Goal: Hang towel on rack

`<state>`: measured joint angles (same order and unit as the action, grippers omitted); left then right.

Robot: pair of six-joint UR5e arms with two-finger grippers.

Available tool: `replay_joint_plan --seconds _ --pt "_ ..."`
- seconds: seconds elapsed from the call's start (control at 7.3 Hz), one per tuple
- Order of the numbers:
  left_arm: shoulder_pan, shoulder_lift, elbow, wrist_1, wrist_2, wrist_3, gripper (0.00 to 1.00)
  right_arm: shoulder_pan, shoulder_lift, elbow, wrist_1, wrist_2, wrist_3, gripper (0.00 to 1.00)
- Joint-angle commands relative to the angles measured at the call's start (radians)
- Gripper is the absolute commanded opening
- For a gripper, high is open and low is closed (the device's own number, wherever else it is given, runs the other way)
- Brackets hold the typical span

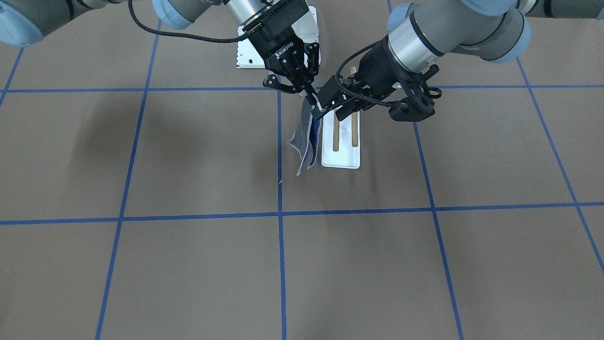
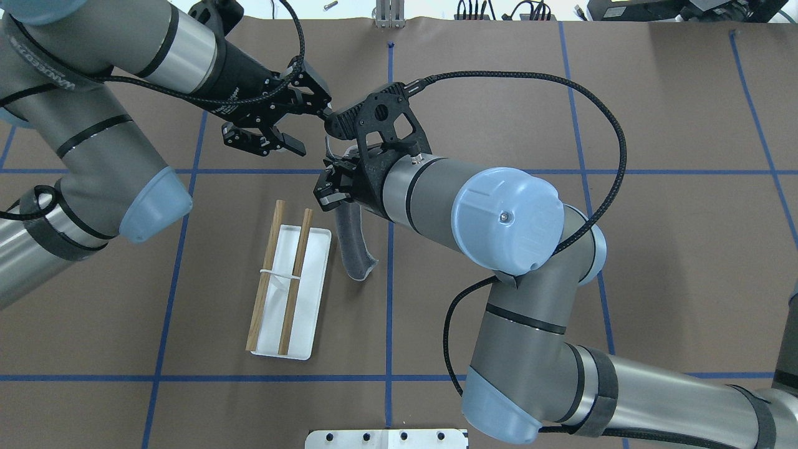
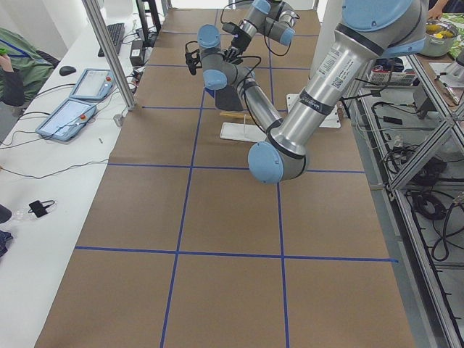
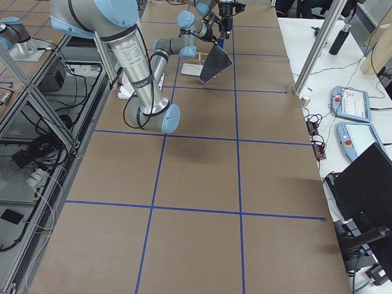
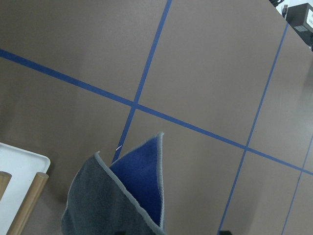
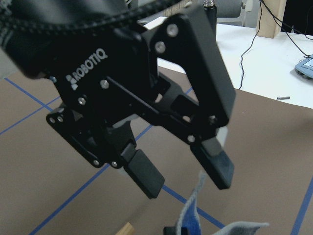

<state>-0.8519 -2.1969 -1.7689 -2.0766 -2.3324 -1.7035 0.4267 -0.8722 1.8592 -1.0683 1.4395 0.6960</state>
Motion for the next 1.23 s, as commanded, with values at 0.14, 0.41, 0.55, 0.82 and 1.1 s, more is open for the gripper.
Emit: replay_joint_plan --seconds 0.14,0.41,0.55,0.82,1.1 --pt "0.022 0.0 -0.004 -0.005 0.021 0.007 0.36 0.0 -0.001 0.0 0.001 -0.001 0.0 0.0" --pt "0.022 0.002 -0.003 -0.025 0.021 0.007 0.0 0.0 -0.002 0.0 0.001 -0.001 0.0 0.0" --pt "0.022 0.002 -0.003 -0.026 0.022 0.008 0.0 0.0 -0.002 0.0 0.001 -0.001 0.0 0.0" --pt "0.022 0.005 -0.001 -0.031 0.022 0.01 0.0 0.0 -0.005 0.002 0.002 -0.001 0.0 0.0" --pt "0.022 0.006 -0.001 -0.031 0.022 0.01 0.0 0.007 -0.004 0.012 -0.001 -0.001 0.019 0.37"
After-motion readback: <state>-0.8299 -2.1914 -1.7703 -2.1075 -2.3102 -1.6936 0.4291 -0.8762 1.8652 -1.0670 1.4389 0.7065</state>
